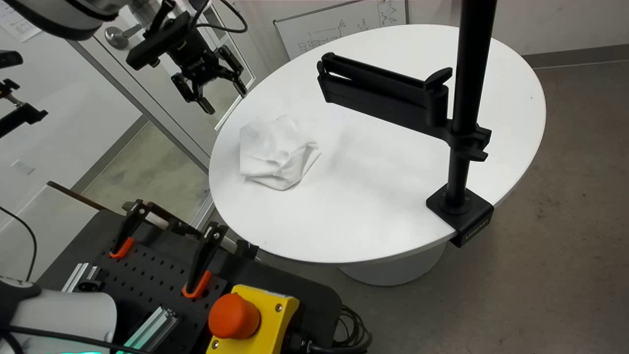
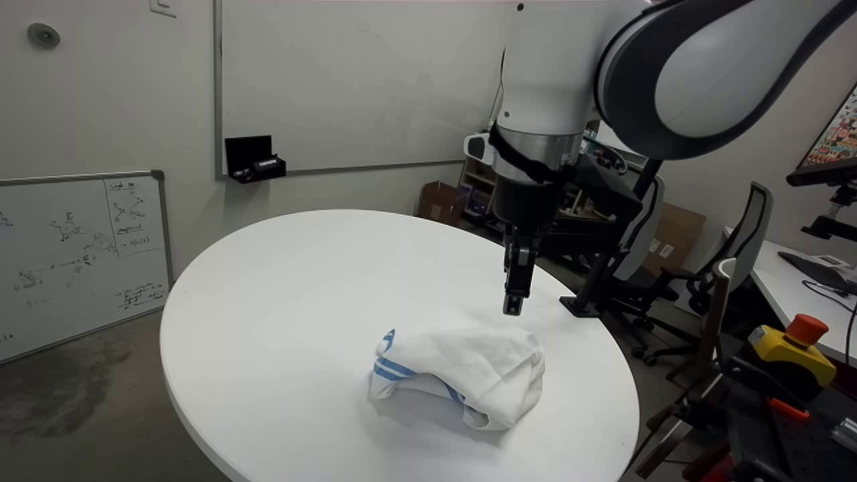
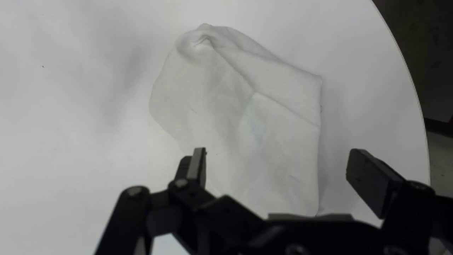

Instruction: Hang the white cloth on the black rod

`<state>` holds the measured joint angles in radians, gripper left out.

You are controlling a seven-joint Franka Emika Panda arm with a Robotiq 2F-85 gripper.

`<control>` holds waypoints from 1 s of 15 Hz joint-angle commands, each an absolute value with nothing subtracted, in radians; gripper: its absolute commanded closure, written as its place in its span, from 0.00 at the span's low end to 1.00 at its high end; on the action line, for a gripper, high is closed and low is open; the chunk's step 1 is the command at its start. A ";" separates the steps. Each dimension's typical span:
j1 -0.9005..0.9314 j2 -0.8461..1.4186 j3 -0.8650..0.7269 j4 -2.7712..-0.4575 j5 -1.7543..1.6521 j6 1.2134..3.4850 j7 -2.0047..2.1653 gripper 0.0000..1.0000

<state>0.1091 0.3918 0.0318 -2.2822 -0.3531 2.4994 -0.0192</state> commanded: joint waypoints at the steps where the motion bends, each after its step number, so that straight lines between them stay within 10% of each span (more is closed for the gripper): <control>1: 0.107 0.464 0.049 -2.229 -0.306 2.471 -0.063 0.00; 15: 0.097 0.574 0.079 -2.144 -0.213 2.364 -0.156 0.00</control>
<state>0.0934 0.5737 0.0823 -2.1461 -0.2155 2.3657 -0.1542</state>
